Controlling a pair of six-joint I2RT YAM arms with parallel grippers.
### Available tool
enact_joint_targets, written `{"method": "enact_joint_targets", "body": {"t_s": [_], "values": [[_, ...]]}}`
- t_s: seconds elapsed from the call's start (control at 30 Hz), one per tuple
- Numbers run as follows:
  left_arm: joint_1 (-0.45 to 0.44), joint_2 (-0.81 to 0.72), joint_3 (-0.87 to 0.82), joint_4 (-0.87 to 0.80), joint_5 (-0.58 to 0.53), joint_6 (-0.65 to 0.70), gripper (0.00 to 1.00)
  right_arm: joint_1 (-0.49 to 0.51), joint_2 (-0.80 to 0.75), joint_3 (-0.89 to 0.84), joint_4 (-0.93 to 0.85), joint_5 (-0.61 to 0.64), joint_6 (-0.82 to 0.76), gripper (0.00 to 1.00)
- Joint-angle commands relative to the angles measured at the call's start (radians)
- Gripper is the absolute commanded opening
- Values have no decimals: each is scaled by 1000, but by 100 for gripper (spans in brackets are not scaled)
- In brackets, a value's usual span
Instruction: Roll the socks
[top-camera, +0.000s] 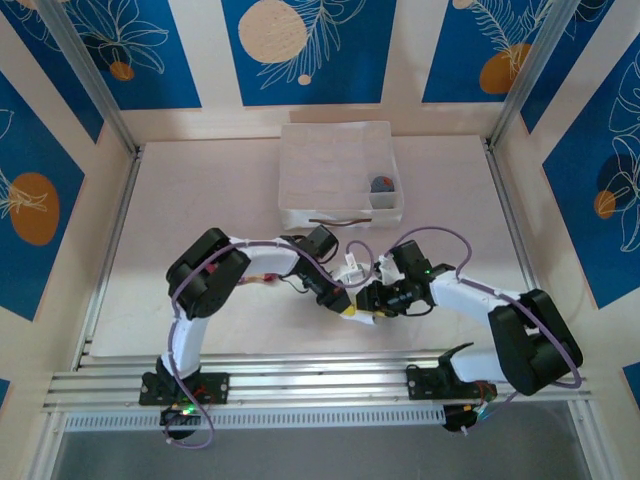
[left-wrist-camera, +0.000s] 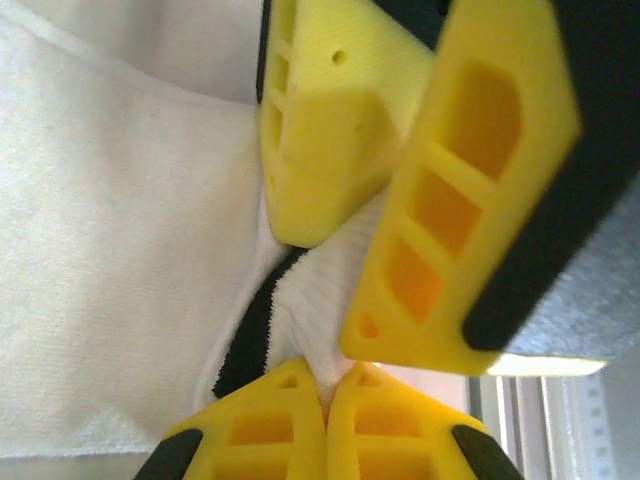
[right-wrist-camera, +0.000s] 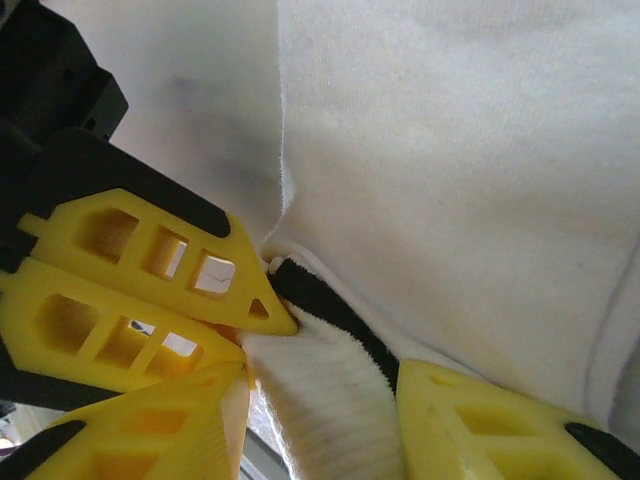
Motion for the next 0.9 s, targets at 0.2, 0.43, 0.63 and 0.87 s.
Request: {"method": "enact_joint_targets", "body": {"t_s": [0.2,0.43,0.63,0.87], "values": [[37,-4,-61,29,-133,-66,1,57,102,78,-94,49,-34,9],[35,-260,-314,322,-197,53,23,36,202,180,-190,-11,-91,0],[-15,-459,-550,602,-324,216,32,49,306,228,-197,-87,-105,0],[-170,-521,-675,781,-588,458,41,68,355,258,-202,-111,-114,0]]}}
